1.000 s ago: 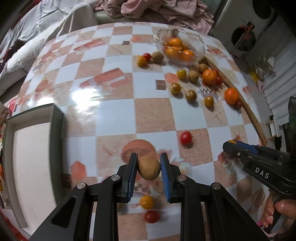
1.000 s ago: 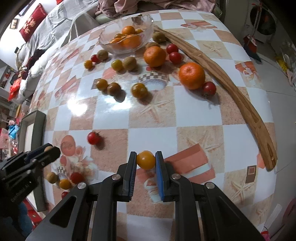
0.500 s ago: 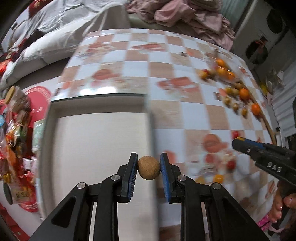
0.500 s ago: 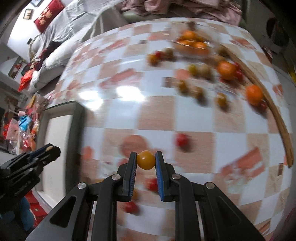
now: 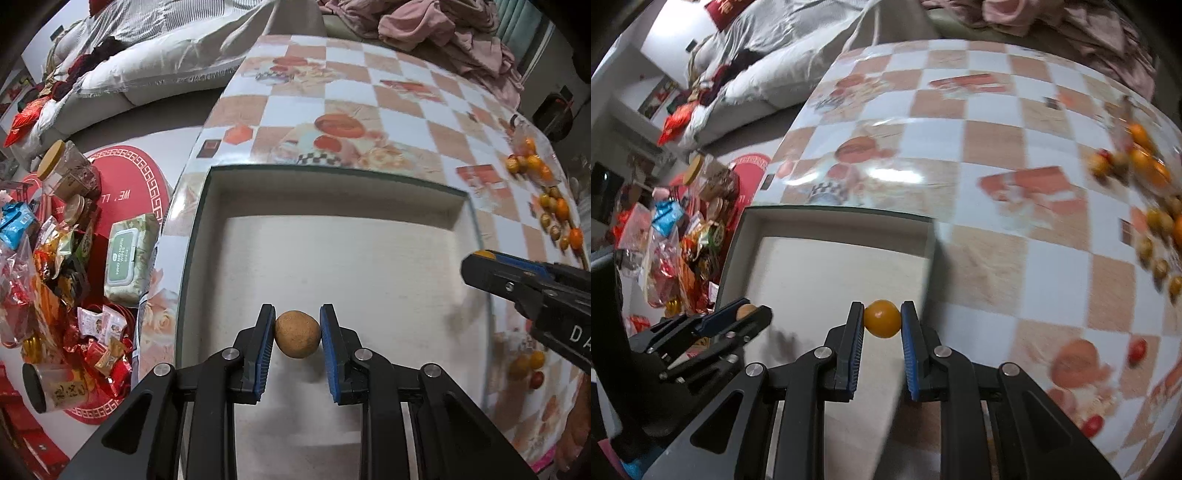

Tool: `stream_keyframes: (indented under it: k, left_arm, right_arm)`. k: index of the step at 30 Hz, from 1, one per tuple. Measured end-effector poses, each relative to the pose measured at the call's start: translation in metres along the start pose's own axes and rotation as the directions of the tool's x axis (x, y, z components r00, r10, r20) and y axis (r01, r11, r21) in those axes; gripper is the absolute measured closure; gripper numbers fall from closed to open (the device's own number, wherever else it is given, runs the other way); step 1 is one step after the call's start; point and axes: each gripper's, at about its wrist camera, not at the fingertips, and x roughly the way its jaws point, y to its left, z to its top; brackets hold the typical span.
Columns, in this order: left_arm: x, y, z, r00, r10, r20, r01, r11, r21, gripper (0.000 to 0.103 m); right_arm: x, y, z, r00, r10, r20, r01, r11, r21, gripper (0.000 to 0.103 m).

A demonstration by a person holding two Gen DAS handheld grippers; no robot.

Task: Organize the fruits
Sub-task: 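Carry both fruits to the white tray and open both tools to release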

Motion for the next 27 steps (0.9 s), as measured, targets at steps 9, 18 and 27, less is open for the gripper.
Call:
stream_keyframes:
  k: [9, 18, 27]
  left_arm:
    - [0.012, -0.001, -0.004, 1.0, 0.016, -0.009, -0.016, 1.0, 0.023, 0.076]
    - [0.005, 0.001, -0.002, 0.996, 0.084, 0.037, -0.086, 0.995, 0.047, 0.019]
    - [-0.003, -0.008, 0.002, 0.997, 0.071, 0.028, -0.072, 0.995, 0.066, 0.019]
  right_arm:
    - [0.03, 0.009, 0.011, 0.997, -0.072, -0.038, 0.07, 0.997, -0.043, 0.081]
    - [0.038, 0.009, 0.012, 0.996, -0.066, -0.067, 0.063, 0.997, -0.042, 0.074]
    - [-0.009, -0.003, 0.015, 0.998, 0.012, 0.066, -0.014, 1.0, 0.024, 0.025]
